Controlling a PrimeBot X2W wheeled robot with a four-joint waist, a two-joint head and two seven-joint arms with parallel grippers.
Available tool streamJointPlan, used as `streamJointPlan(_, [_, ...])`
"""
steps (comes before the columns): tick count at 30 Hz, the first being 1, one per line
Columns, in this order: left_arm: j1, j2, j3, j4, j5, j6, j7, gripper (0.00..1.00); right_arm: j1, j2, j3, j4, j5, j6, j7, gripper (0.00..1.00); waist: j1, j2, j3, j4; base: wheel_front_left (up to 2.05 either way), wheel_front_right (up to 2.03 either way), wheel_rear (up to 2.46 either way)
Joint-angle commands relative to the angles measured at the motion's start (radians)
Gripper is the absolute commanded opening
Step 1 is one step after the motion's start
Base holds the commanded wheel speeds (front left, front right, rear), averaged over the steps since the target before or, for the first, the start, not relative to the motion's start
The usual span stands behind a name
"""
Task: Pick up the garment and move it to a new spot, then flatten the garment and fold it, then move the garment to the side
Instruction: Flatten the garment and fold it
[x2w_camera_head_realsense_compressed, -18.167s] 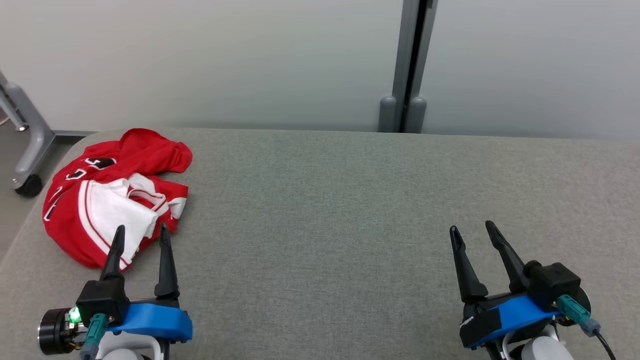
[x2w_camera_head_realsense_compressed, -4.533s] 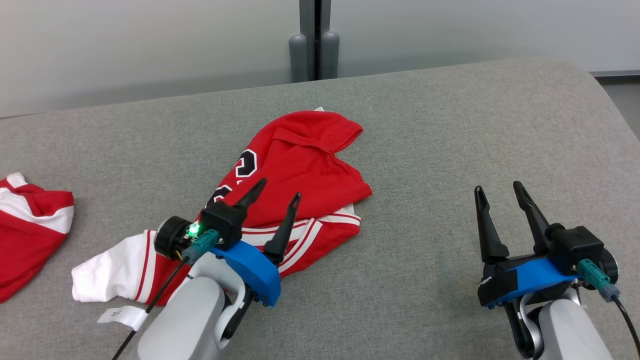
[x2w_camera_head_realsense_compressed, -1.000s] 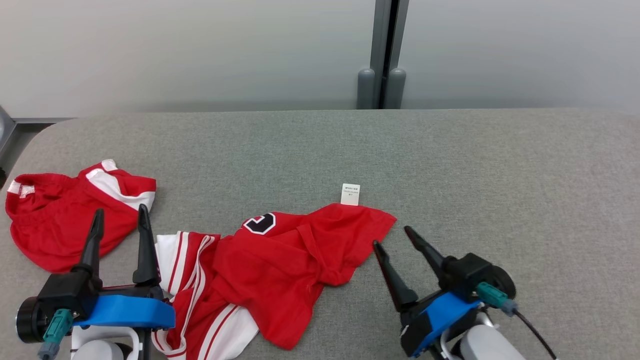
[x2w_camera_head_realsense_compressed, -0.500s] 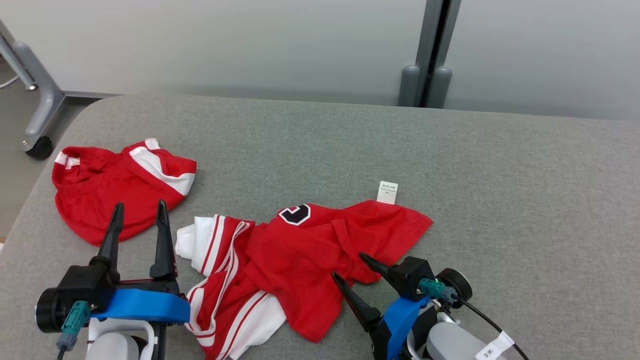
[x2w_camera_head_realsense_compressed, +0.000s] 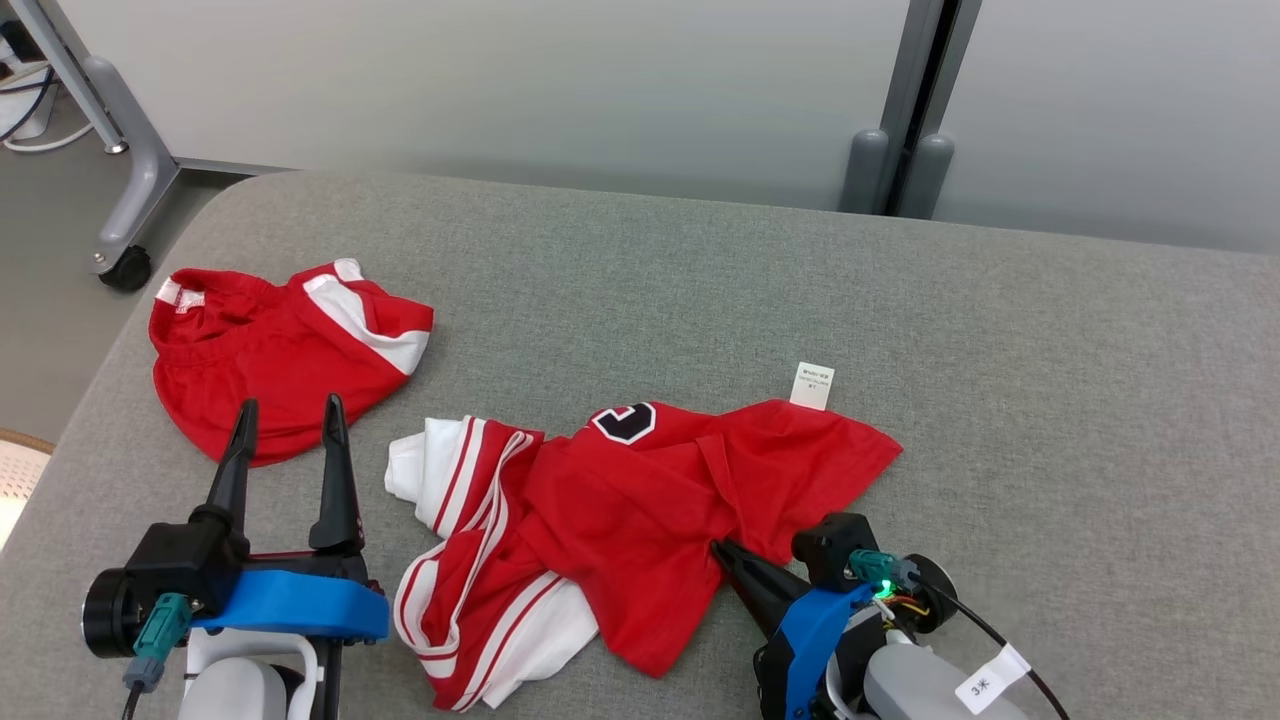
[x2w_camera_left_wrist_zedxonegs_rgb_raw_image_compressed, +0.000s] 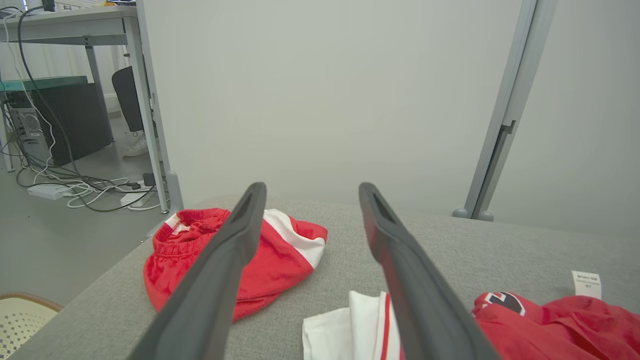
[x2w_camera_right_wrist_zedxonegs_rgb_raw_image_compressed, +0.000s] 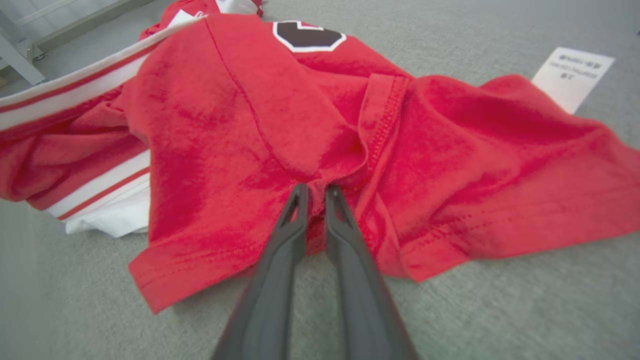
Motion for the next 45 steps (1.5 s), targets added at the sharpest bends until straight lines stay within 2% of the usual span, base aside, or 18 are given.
streamJointPlan(1, [-0.016, 0.000, 0.003, 0.002, 0.007, -0.005, -0.003, 1.00, -0.016, -0.003, 0.006, 0.008, 0.012, 0.000, -0.006, 0.00, 0.0000, -0.0001, 0.000, 0.000, 0.00, 0.00, 0.00])
streamJointPlan(5, [-0.012, -0.002, 0.016, 0.001, 0.009, -0.006, -0.003, 1.00, -0.047, -0.004, -0.030, 0.005, 0.025, 0.000, -0.007, 0.00, 0.0000, -0.0001, -0.001, -0.016, 0.00, 0.00, 0.00])
streamJointPlan(10, [0.012, 0.002, 0.039, -0.001, 0.013, -0.009, -0.003, 1.00, -0.045, -0.005, -0.186, -0.038, -0.031, 0.000, -0.008, 0.00, 0.0000, -0.0001, -0.016, -0.058, 0.00, 0.00, 0.00])
streamJointPlan(18, [0.049, -0.006, 0.058, -0.008, 0.017, -0.012, -0.003, 1.00, 0.059, -0.084, -0.446, -0.211, -0.182, 0.000, -0.008, 0.00, 0.0000, -0.0001, -0.037, -0.127, 0.00, 0.00, 0.00])
streamJointPlan(27, [0.058, -0.015, 0.062, -0.013, 0.019, -0.012, -0.003, 1.00, 0.192, -0.149, -0.690, -0.374, -0.265, 0.000, -0.008, 0.00, 0.0000, -0.0001, -0.032, -0.169, 0.00, 0.00, 0.00])
streamJointPlan(32, [0.050, -0.018, 0.060, -0.015, 0.019, -0.011, -0.003, 1.00, 0.252, -0.159, -0.810, -0.408, -0.297, 0.000, -0.008, 0.00, 0.0000, -0.0001, -0.023, -0.177, 0.00, 0.00, 0.00])
streamJointPlan(36, [0.045, -0.021, 0.060, -0.016, 0.019, -0.011, -0.003, 1.00, 0.284, -0.136, -0.842, -0.408, -0.306, 0.000, -0.001, 0.00, 0.0000, -0.0001, -0.019, -0.184, 0.00, 0.00, 0.00])
streamJointPlan(37, [0.044, -0.021, 0.060, -0.015, 0.019, -0.011, -0.003, 1.00, 0.287, -0.131, -0.849, -0.405, -0.309, 0.000, 0.002, 0.12, 0.0000, -0.0001, -0.018, -0.185, 0.00, 0.00, 0.00])
streamJointPlan(38, [0.043, -0.021, 0.061, -0.014, 0.019, -0.011, -0.003, 1.00, 0.286, -0.127, -0.852, -0.404, -0.314, 0.000, 0.004, 0.97, 0.0000, -0.0001, -0.018, -0.187, 0.00, 0.00, 0.00])
streamJointPlan(39, [0.042, -0.021, 0.061, -0.014, 0.019, -0.011, -0.003, 1.00, 0.284, -0.122, -0.859, -0.409, -0.315, 0.000, 0.003, 1.00, 0.0000, -0.0001, -0.018, -0.188, 0.00, 0.00, 0.00])
streamJointPlan(45, [0.041, -0.015, 0.059, -0.011, 0.014, -0.012, -0.003, 1.00, 0.262, -0.090, -0.890, -0.475, -0.350, 0.000, -0.005, 1.00, 0.0000, -0.0001, -0.020, -0.192, 0.00, 0.00, 0.00])
